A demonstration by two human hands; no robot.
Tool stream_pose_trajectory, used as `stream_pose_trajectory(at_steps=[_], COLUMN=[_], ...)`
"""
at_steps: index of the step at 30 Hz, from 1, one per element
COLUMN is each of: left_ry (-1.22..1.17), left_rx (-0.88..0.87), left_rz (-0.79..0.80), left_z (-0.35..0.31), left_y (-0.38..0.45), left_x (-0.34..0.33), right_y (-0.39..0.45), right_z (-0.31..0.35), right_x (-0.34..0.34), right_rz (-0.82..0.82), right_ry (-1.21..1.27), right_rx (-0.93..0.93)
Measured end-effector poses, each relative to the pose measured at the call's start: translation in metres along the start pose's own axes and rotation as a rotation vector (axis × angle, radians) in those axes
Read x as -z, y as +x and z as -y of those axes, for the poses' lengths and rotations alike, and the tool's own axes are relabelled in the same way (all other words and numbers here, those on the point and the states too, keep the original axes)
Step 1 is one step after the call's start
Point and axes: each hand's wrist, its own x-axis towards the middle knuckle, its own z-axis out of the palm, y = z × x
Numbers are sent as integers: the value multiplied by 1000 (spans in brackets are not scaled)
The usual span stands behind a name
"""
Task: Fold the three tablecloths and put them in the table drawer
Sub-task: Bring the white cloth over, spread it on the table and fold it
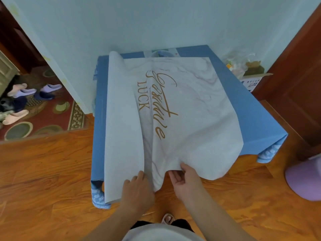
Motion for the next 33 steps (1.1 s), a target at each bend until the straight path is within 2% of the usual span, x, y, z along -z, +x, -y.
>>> stream_pose_trajectory(at_steps=[4, 7, 11, 14, 18, 21, 25, 27, 30, 33], left_ry=[30, 29, 101, 29, -22, -104, -211, -216, -208, -244], left_rx=[158, 135, 21, 50, 67, 156, 222, 212, 252, 270], left_rz=[65, 91, -35, -78, -183, -281, -481, -518, -460, -364], left_z=[-9, 1, 13, 20, 31, 39, 49, 53, 66, 85], left_y=[-19, -13, -6, -12, -27, -32, -36, -36, -39, -45], left_x=[-20, -28, -24, -12, 7, 25, 52, 60, 57, 41], right_y=[2, 3, 13, 37, 65, 70, 69, 71, 71, 61], right_z=[-1, -2, 16, 45, 93, 127, 152, 166, 174, 150], right_x=[-12, -16, 6, 55, 122, 141, 144, 149, 146, 140], right_rz=[24, 38, 86, 23, -149, -134, -75, -161, -217, -199], right_ry=[43, 43, -34, 5, 185, 213, 32, -24, -150, -357], right_rx=[-2, -22, 11, 54, 133, 221, 302, 302, 237, 222])
